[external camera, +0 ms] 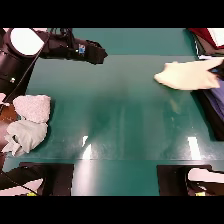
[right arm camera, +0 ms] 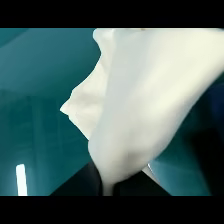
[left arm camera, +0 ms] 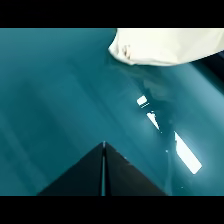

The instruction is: Fold the shirts.

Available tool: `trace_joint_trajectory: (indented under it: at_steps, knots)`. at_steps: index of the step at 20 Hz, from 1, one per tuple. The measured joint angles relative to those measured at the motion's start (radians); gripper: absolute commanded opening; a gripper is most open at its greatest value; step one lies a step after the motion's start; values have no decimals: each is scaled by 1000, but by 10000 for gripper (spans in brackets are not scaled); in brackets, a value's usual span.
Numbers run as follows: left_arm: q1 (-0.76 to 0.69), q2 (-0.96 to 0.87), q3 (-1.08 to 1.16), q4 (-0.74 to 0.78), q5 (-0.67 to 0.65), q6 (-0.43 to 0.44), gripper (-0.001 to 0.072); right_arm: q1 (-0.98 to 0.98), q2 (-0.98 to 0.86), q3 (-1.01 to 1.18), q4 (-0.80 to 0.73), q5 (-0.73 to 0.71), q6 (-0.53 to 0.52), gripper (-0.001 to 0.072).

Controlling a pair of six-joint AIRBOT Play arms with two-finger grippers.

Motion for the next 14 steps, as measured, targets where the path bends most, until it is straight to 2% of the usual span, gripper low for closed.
trace_joint_trajectory:
  at_steps: [4,8,14]
  knots:
    - [-23,0,0,-1,18,-3,32,-95,-77,124,13,-3,0,11]
    - [-29,0,0,-1,21,-3,31,-125,-137,275,102,-17,0,11]
    - [-31,0,0,-1,12,-3,31,-193,-103,385,142,-12,0,11]
